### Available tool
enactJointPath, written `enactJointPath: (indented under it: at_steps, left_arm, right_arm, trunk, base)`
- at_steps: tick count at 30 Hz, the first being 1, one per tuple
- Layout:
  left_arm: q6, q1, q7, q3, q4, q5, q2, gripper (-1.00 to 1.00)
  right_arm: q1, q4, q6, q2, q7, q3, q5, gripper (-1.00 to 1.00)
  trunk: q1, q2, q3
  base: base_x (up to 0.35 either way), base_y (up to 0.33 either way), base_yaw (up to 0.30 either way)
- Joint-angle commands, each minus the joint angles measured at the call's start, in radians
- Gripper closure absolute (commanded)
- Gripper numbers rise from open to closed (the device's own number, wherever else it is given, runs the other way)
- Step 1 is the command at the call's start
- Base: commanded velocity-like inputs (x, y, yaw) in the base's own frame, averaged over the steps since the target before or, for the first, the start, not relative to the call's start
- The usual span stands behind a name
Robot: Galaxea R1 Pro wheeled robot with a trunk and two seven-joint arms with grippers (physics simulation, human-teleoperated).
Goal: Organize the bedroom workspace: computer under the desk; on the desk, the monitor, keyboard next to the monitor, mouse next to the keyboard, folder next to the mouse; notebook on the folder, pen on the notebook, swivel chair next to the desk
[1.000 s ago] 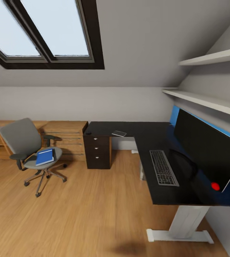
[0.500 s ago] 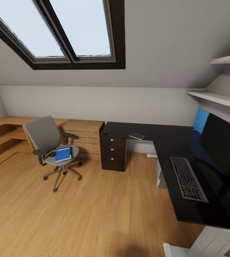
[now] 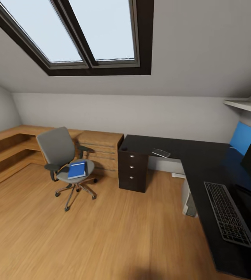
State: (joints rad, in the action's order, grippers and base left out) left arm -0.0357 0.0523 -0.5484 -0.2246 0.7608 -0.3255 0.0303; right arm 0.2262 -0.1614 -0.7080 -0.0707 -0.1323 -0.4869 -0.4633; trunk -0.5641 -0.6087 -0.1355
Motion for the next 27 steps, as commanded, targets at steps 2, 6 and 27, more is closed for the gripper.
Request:
enactJointPath:
  at_steps: [2, 6, 27]
  left_arm:
    - [-0.004, 0.0, -0.005, -0.004, 0.002, -0.01, -0.001, -1.0]
    - [-0.004, 0.0, -0.005, -0.004, 0.002, -0.01, -0.001, -1.0]
    - [-0.005, 0.001, -0.005, -0.003, -0.028, -0.011, -0.001, -1.0]
  right_arm:
    - [0.001, 0.0, -0.002, 0.0, -0.009, -0.009, -0.002, -1.0]
    - [0.001, 0.0, -0.002, 0.0, -0.009, -0.009, -0.002, -1.0]
    - [0.001, 0.0, -0.005, 0.0, -0.009, -0.009, -0.001, -1.0]
  trunk:
    - [-0.001, -0.001, -0.001]
    - [-0.001, -0.001, -0.001]
    - [-0.001, -0.001, -0.001]
  base:
    - [0.326, 0.0, 0.013]
    - [0.327, 0.0, 0.005]
    - [0.328, 0.0, 0.0]
